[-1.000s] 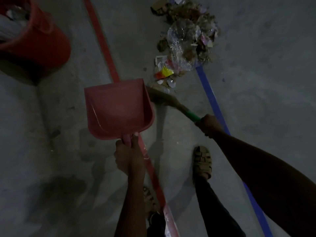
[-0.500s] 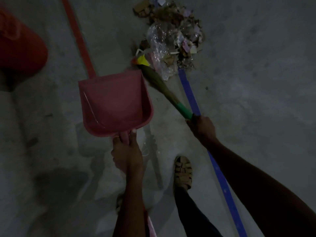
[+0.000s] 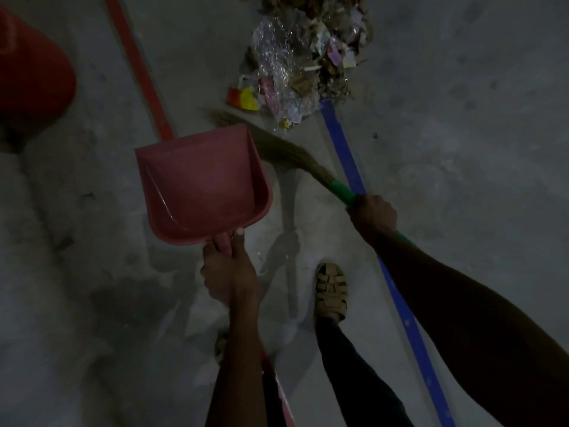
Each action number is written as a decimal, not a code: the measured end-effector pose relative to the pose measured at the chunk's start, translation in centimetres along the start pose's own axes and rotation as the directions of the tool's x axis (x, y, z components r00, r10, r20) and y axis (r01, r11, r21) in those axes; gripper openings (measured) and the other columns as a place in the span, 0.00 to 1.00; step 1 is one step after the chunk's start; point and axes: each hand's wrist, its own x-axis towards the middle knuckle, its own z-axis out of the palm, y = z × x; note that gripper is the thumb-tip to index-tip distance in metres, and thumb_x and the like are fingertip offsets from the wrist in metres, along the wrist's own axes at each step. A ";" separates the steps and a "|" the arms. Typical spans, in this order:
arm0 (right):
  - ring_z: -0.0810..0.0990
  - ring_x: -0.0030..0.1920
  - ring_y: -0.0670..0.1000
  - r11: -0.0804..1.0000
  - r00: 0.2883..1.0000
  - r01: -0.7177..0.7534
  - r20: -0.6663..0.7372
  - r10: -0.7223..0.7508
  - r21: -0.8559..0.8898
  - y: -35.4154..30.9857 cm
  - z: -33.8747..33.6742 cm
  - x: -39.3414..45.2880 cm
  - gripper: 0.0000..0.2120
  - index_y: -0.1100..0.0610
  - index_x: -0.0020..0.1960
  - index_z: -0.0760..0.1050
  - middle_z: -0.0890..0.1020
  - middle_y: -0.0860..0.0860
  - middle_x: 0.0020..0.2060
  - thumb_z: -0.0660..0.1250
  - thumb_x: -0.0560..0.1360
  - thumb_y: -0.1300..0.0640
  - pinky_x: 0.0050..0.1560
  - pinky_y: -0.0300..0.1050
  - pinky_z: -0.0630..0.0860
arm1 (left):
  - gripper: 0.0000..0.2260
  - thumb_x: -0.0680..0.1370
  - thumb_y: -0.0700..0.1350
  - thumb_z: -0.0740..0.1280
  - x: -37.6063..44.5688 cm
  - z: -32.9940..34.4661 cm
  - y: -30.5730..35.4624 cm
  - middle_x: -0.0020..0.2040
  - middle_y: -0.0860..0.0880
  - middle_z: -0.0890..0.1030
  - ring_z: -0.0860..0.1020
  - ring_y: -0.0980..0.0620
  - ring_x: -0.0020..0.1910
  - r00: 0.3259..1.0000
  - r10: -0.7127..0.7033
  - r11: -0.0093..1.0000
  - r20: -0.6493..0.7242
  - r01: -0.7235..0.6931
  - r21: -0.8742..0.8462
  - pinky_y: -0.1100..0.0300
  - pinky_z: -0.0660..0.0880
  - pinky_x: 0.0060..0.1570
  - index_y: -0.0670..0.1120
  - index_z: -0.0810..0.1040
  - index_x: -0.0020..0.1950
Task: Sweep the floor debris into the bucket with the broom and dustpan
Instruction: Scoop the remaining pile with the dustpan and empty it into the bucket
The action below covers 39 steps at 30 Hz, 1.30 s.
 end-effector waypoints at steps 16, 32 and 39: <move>0.75 0.34 0.52 0.966 0.937 0.199 -0.322 -0.137 0.168 -3.6 -3.5 -3.5 0.12 0.54 0.53 0.75 0.77 0.51 0.36 0.66 0.79 0.45 0.31 0.42 0.68 | 0.25 0.74 0.63 0.69 2.6 -1.9 3.0 0.54 0.38 0.81 0.79 0.37 0.53 0.993 0.114 0.992 0.028 -0.112 -0.063 0.50 0.72 0.46 0.42 0.77 0.57; 0.81 0.49 0.62 0.873 0.901 -0.189 -0.275 0.336 0.449 -18.5 -7.8 2.0 0.22 0.59 0.62 0.71 0.81 0.58 0.51 0.64 0.79 0.42 0.43 0.49 0.72 | 0.21 0.73 0.62 0.71 20.0 -6.0 13.3 0.41 0.50 0.77 0.75 0.46 0.41 0.809 0.427 0.873 0.404 -0.485 0.046 0.55 0.72 0.44 0.44 0.76 0.49; 0.81 0.53 0.64 0.786 0.843 -0.291 -0.243 0.480 0.545 -20.2 -6.3 10.2 0.20 0.60 0.64 0.64 0.80 0.60 0.56 0.64 0.80 0.48 0.50 0.54 0.75 | 0.27 0.68 0.69 0.70 26.2 1.2 15.3 0.47 0.47 0.82 0.80 0.44 0.45 0.767 0.454 0.832 0.454 -0.547 0.091 0.54 0.74 0.44 0.46 0.78 0.50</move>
